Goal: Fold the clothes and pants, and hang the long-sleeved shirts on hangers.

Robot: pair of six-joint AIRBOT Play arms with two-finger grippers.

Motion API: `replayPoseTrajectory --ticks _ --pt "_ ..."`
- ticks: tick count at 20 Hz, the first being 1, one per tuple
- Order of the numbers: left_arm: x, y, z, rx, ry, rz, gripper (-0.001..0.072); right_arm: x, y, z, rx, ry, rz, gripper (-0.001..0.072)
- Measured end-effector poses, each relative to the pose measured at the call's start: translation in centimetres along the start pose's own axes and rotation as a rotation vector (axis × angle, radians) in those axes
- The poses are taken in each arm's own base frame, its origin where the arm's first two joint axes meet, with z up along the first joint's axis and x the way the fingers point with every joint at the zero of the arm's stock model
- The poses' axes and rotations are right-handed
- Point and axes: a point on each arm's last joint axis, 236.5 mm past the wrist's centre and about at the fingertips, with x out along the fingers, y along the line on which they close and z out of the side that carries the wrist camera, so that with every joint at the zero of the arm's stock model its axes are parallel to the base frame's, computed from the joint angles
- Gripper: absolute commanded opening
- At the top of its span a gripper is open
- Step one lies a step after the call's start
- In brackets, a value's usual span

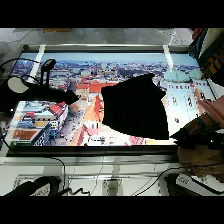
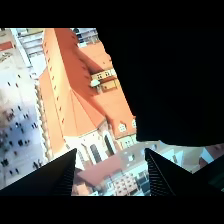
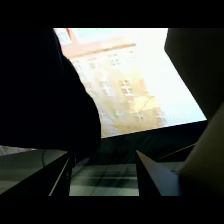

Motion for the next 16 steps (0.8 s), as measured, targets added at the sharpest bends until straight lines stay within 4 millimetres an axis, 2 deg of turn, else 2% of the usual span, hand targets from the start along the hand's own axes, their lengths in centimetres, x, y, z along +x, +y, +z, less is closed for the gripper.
replayPoseTrajectory --ticks 8,10,12,13,14,15,16 --pt "3.5 0.0 -1.0 -0.094 0.067 -0.086 0.0497 2.3 1.5 0.4 0.144 0.015 0.127 0.0435" --pt "4.2 0.2 -1.4 -0.121 0.085 -0.093 0.0497 3.1 1.9 0.0 0.147 0.028 0.132 0.0329" --pt "4.8 0.3 -2.1 -0.142 0.104 -0.102 0.0497 3.8 2.1 0.1 0.137 0.022 0.119 0.0300" --pt "5.1 0.4 -2.6 -0.152 0.116 -0.104 0.0497 4.1 2.3 0.1 0.130 0.019 0.116 0.0230" --pt "5.5 0.5 -3.2 -0.165 0.133 -0.107 0.0497 4.5 2.3 0.2 0.120 0.015 0.106 0.0082" --pt "5.9 0.6 -4.0 -0.177 0.150 -0.110 0.0497 4.8 2.2 0.3 0.110 0.009 0.092 0.0014" --pt "6.3 0.5 -5.0 -0.189 0.173 -0.114 0.0497 4.9 2.3 0.4 0.102 0.006 0.084 0.0015"
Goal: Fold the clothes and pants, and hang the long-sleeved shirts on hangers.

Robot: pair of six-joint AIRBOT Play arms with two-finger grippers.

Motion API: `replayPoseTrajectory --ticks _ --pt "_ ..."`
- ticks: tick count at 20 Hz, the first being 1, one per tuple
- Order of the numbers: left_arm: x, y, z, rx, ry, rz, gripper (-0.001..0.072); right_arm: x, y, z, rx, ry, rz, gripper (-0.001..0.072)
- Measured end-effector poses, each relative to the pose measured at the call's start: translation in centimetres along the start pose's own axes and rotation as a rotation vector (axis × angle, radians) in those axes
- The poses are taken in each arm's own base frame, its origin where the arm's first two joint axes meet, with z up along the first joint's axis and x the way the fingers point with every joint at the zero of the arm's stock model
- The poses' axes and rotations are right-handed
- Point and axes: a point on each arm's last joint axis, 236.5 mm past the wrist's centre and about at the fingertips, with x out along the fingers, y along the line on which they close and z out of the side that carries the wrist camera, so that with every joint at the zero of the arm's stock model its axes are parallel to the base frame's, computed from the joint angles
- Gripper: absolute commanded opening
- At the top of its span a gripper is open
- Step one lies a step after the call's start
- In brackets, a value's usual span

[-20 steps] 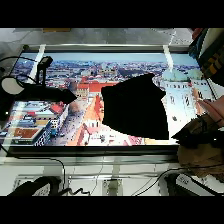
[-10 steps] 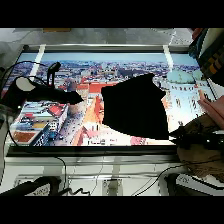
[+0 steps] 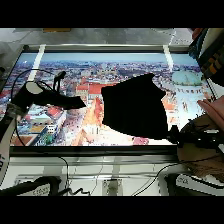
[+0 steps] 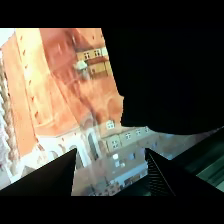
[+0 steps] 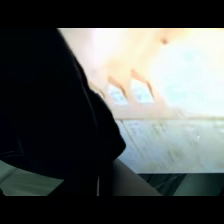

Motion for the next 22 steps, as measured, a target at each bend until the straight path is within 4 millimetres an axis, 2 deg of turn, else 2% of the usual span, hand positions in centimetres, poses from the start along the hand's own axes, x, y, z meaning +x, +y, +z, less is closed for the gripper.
replayPoseTrajectory --ticks 6,10,15,20,21,22 --pt "4.8 -0.2 -5.4 -0.054 0.126 -0.024 0.0497 0.1 0.6 0.1 -0.103 -0.017 -0.008 0.0015" --pt "8.7 -1.5 -7.7 -0.064 0.193 -0.051 0.0499 -0.4 1.5 -0.3 -0.152 -0.016 0.009 0.0014" --pt "13.1 -2.1 -8.0 -0.144 0.177 -0.075 0.0500 -0.6 2.2 -0.8 -0.168 0.000 0.030 0.0015" --pt "15.6 -2.2 -7.3 -0.224 0.138 -0.111 0.0498 -0.6 2.3 -1.0 -0.172 0.007 0.035 0.0015" --pt "15.9 -2.3 -7.1 -0.222 0.128 -0.118 0.0475 -0.6 2.3 -1.0 -0.172 0.007 0.036 0.0015" --pt "16.1 -2.3 -6.8 -0.225 0.111 -0.122 0.0423 -0.6 2.3 -1.1 -0.172 0.008 0.036 0.0015"
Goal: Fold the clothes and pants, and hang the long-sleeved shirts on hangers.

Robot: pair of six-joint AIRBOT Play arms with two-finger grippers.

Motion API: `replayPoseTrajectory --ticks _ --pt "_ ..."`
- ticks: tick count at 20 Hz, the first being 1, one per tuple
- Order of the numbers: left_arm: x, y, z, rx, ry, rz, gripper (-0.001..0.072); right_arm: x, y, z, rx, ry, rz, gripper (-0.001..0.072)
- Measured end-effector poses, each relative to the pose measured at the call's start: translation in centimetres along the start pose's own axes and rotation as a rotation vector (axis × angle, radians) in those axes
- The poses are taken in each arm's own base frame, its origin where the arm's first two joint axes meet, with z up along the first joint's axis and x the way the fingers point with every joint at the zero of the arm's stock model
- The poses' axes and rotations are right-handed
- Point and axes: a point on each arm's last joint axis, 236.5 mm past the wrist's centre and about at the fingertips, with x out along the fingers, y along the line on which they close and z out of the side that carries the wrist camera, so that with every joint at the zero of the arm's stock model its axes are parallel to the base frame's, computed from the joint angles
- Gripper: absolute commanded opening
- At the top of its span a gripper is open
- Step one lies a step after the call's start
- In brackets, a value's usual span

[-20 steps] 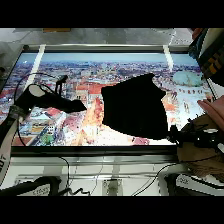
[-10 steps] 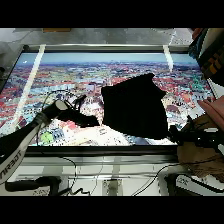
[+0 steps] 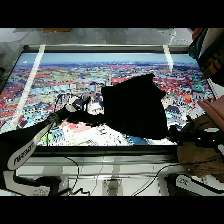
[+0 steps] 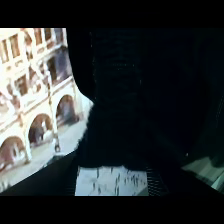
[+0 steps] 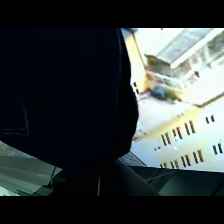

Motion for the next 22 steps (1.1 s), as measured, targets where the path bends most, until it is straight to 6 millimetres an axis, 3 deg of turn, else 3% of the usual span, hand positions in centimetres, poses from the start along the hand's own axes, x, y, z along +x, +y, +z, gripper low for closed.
replayPoseTrajectory --ticks 2,4,5,7,9,14,16,18,20,22 --pt "0.2 0.1 0.6 0.006 -0.028 -0.003 0.0355 0.0 0.0 0.0 0.000 0.001 0.000 0.0015" --pt "0.4 0.0 1.2 0.009 -0.055 -0.001 0.0333 0.0 0.0 0.0 -0.001 0.001 0.001 0.0015" --pt "0.6 0.0 1.5 0.015 -0.071 0.004 0.0254 0.0 0.0 -0.1 -0.001 0.003 0.002 0.0015" --pt "0.9 -0.1 1.9 0.025 -0.093 0.015 0.0230 0.0 0.1 -0.2 -0.006 0.007 0.004 0.0014" --pt "1.3 -0.3 2.2 0.038 -0.116 0.026 0.0035 0.0 0.2 -0.3 -0.011 0.011 0.007 0.0015" --pt "1.1 -1.6 2.5 0.089 -0.133 0.020 0.0034 -0.5 1.4 -0.6 -0.063 0.012 0.037 0.0013" --pt "-0.6 -3.3 3.2 0.154 -0.146 -0.012 0.0034 -1.6 3.2 -0.1 -0.118 -0.028 0.070 0.0013" --pt "-3.8 -5.8 4.6 0.209 -0.205 -0.056 0.0034 -3.6 6.0 1.0 -0.199 -0.105 0.108 0.0014" --pt "-8.9 -9.0 6.1 0.281 -0.307 -0.098 0.0034 -6.7 10.2 1.9 -0.312 -0.203 0.160 0.0013" --pt "-14.7 -12.9 6.5 0.369 -0.423 -0.140 0.0034 -10.5 15.7 1.8 -0.469 -0.307 0.214 0.0014"
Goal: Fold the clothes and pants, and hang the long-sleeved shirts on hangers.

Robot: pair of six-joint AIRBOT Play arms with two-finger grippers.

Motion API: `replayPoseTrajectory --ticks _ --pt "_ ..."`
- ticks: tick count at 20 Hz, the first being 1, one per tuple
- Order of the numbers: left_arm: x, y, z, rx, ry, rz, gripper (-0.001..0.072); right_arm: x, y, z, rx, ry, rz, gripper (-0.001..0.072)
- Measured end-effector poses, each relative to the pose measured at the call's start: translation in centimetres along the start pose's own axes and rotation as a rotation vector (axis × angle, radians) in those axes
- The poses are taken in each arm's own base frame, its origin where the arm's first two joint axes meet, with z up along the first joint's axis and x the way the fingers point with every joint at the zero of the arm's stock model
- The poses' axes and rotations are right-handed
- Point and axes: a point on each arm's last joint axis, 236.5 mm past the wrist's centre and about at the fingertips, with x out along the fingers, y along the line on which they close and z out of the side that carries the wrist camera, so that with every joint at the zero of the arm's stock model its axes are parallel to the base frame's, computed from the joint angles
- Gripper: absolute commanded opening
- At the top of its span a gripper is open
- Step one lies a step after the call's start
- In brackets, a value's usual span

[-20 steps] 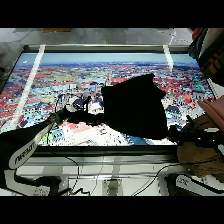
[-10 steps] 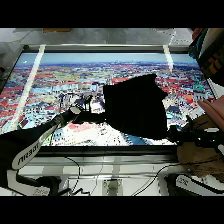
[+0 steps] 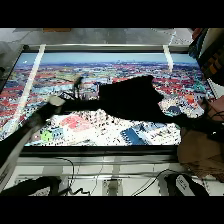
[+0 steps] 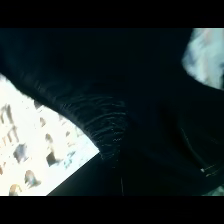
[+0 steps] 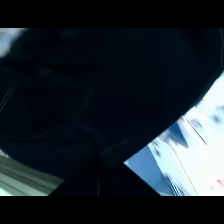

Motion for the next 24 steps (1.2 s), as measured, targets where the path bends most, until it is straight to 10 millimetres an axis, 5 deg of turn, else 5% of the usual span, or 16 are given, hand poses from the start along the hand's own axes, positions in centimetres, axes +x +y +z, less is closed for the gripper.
replayPoseTrajectory --ticks 3,6,10,13,15,17,21,24 --pt "-7.6 -7.0 4.4 0.152 -0.195 -0.058 0.0034 -4.4 10.6 3.5 -0.289 -0.155 0.077 0.0014" --pt "-16.6 -14.3 6.8 0.305 -0.429 -0.103 0.0034 -10.5 21.5 5.1 -0.549 -0.363 0.113 0.0014" --pt "-28.0 -22.2 6.3 0.426 -0.719 -0.170 0.0033 -19.3 33.9 3.2 -0.830 -0.646 0.142 0.0013" --pt "-33.4 -25.6 4.4 0.419 -0.831 -0.243 0.0033 -23.3 38.8 1.2 -0.912 -0.761 0.156 0.0014" --pt "-34.2 -25.9 3.4 0.363 -0.824 -0.263 0.0033 -23.8 39.1 1.5 -0.886 -0.769 0.143 0.0014" --pt "-32.2 -24.1 2.5 0.278 -0.733 -0.231 0.0034 -22.7 37.3 2.8 -0.814 -0.707 0.109 0.0014" --pt "-23.4 -15.9 0.8 -0.009 -0.463 -0.103 0.0034 -17.3 30.2 7.2 -0.579 -0.496 0.077 0.0015" --pt "-16.3 -8.9 -0.4 -0.177 -0.311 0.009 0.0035 -10.3 22.9 9.5 -0.363 -0.292 0.087 0.0014"
